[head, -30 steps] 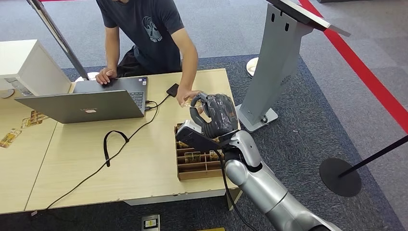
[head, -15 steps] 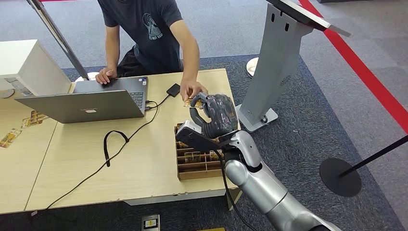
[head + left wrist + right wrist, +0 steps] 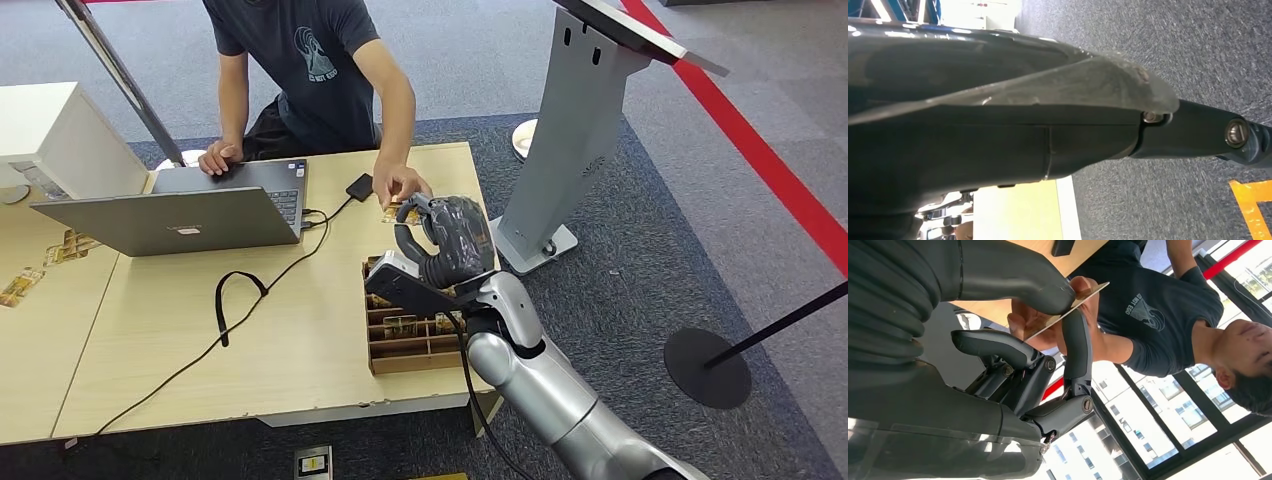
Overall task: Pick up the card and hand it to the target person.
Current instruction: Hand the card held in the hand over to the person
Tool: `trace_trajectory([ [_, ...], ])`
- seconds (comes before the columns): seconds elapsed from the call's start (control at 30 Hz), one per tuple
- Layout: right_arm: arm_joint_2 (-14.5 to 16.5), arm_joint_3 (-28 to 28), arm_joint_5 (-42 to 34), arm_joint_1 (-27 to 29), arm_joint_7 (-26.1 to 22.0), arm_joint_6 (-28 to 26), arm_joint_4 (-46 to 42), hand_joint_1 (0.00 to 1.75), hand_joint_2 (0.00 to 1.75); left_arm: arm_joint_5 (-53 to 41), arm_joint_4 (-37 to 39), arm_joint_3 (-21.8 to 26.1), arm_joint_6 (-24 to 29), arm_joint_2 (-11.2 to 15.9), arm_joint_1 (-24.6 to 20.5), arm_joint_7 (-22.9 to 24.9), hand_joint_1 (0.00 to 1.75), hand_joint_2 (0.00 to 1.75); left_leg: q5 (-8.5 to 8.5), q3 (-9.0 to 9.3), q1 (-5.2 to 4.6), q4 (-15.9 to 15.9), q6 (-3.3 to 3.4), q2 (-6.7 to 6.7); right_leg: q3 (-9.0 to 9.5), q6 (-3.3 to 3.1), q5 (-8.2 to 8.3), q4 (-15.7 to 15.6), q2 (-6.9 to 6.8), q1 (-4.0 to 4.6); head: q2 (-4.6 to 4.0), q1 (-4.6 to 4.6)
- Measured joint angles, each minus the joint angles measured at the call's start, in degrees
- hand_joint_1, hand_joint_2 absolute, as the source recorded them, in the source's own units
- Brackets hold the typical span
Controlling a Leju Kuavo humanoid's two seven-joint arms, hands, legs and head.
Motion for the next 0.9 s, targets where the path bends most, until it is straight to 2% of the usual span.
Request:
trace_trajectory([
  [0.07,0.1,0.0,-0.8,-0.1,-0.2,1.5,0.0,0.0,1.75,1.0,0.0,0.1,0.0,0.0,0.1,0.1,0.0,0.0,0.0,-0.01,0.0,0.0,0.0,0.0,0.02,0.0,0.0,0.0,0.0,0.0,0.0,0.0],
  [0.2,1.2,1.2,-4.5,-0.5,-1.7,8.4,1.6,0.0,1.75,4.9,0.0,1.3,0.0,0.0,1.5,0.0,0.0,0.0,0.0,0.0,0.01,0.0,0.0,0.03,0.02,0.0,0.0,0.0,0.02,0.0,0.0,-0.01],
  [0.63,3.0,3.8,-7.1,-1.3,-2.3,9.3,5.0,0.0,1.75,6.2,0.1,3.2,0.0,0.0,3.1,0.2,0.0,0.0,0.01,-0.01,0.0,0.0,0.01,-0.02,0.03,0.01,0.0,0.0,-0.01,0.0,0.0,-0.01],
  [0.9,3.1,4.2,-6.7,-1.4,1.7,9.0,5.7,0.0,1.75,6.3,0.1,3.4,0.1,0.0,3.2,0.2,0.0,0.0,0.01,0.0,0.01,0.0,0.0,-0.02,0.02,0.01,0.0,0.0,-0.01,0.0,0.0,0.0],
])
